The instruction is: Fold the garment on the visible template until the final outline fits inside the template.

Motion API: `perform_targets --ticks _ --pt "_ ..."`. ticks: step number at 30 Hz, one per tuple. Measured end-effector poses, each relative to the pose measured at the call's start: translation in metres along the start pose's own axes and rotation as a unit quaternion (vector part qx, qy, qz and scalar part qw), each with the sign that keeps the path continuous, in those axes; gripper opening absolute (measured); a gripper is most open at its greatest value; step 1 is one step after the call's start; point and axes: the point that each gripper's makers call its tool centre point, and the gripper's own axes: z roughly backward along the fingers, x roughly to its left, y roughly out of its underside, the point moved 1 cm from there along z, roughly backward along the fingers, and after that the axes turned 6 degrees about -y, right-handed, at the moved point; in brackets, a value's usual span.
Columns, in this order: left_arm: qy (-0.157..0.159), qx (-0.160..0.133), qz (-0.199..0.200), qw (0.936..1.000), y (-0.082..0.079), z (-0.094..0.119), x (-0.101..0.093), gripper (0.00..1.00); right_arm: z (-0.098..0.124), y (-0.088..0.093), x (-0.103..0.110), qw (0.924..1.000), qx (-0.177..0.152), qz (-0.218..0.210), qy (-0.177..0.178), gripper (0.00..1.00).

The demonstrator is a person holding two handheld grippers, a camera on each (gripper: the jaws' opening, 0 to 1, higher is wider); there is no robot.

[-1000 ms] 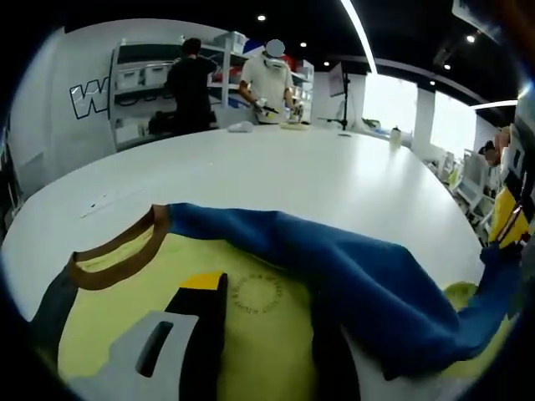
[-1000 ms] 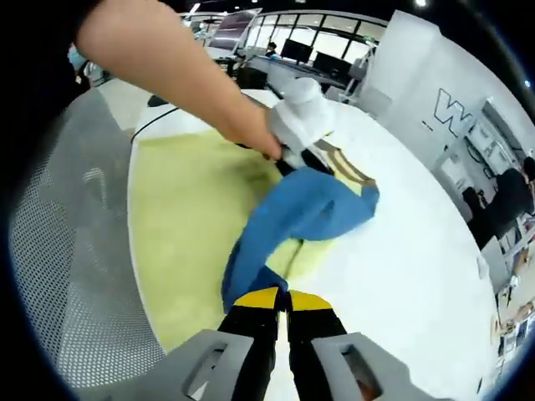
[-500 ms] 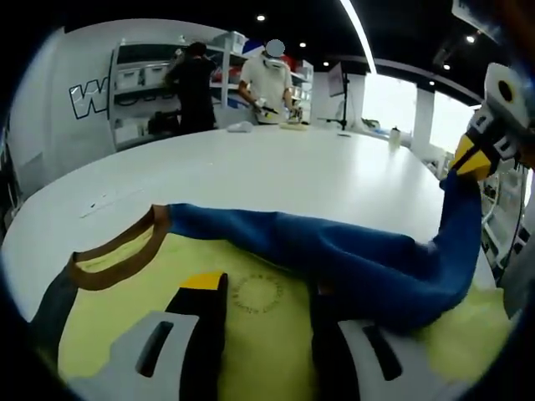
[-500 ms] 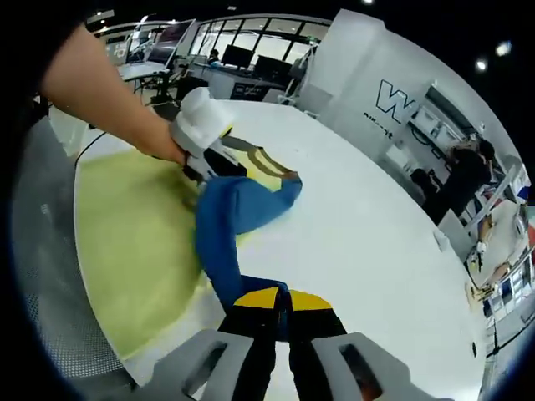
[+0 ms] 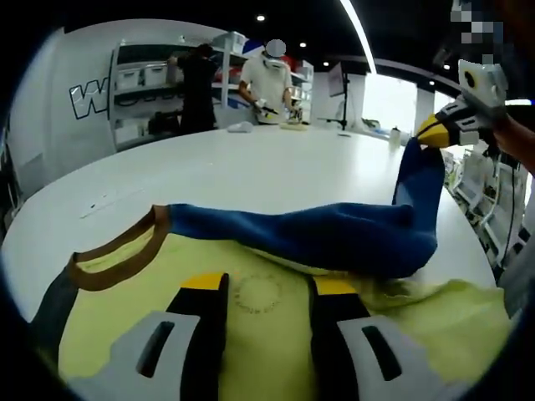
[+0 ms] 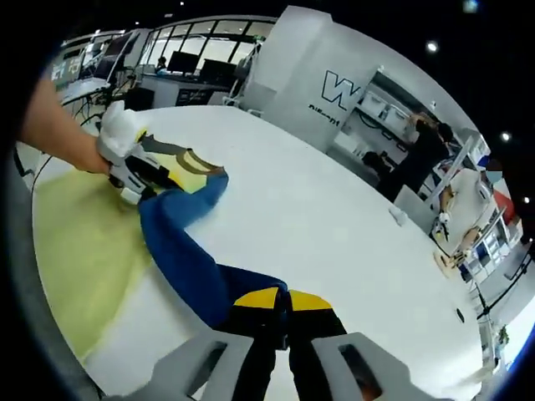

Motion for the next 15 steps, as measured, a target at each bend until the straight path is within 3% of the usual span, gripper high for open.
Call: perform_targets --ticks 6,15 --pt "0.0 0.0 0.0 1.0 0.0 0.0 0.0 0.34 -0.003 0.006 -0.031 0.9987 -0.007 -0.033 0.039 0.0" --pt "0.0 -0.001 -0.001 1.0 0.0 0.0 0.001 0.34 -0.006 0.031 -0.084 0.9877 -0.011 -0.112 0.109 0.0"
